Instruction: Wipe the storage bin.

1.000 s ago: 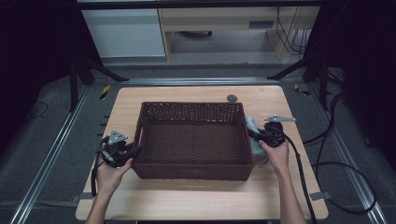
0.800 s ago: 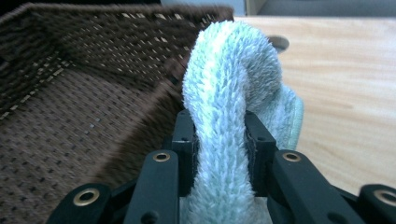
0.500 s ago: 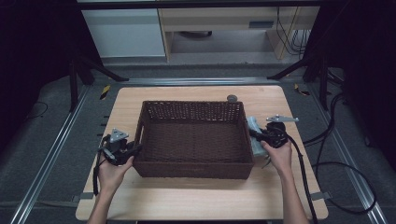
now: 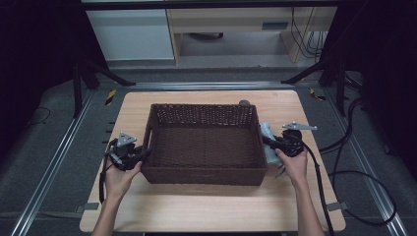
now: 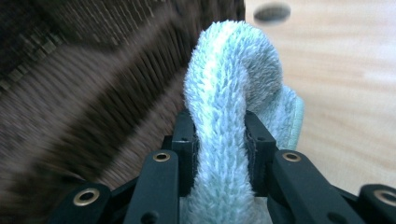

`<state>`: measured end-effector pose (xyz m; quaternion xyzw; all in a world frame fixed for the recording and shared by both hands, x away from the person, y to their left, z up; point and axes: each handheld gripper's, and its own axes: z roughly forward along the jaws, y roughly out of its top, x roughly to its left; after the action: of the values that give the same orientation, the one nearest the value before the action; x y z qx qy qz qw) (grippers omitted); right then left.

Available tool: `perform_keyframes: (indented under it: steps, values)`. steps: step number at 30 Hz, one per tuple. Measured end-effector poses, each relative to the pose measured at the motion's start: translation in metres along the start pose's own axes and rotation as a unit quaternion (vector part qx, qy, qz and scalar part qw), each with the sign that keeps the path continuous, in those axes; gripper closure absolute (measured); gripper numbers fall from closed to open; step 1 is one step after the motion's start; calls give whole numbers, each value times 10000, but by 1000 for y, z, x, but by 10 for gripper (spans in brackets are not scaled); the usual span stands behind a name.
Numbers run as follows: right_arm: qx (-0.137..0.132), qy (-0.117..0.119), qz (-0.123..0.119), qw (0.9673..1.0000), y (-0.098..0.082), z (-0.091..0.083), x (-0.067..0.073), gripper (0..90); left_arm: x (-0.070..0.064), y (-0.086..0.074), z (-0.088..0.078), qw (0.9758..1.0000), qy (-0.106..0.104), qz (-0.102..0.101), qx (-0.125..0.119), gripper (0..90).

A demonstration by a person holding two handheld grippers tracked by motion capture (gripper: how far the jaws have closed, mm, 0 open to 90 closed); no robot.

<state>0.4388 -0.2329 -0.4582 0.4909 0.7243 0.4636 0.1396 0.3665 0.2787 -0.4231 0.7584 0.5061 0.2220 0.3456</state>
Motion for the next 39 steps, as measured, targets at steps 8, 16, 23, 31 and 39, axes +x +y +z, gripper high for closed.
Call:
perform_keyframes:
  steps: [8,16,23,31,39]
  values:
    - [-120,-64,-214,9997,14,-15,10,715,4,-3,-1,9999,50,-89,-96,504]
    - [276,-185,-152,9993,-7,-4,7,713,5,-3,-5,9997,-86,-85,-204,466]
    - [557,-247,-97,9981,-22,9,4,713,0,-4,-5,9998,-124,119,-78,533]
    - [551,-253,-116,9981,-22,5,7,712,1,-4,-3,9998,-195,-7,-36,621]
    - [114,-138,-257,9995,-5,-24,20,712,-2,-4,-3,9999,-33,-132,-4,658]
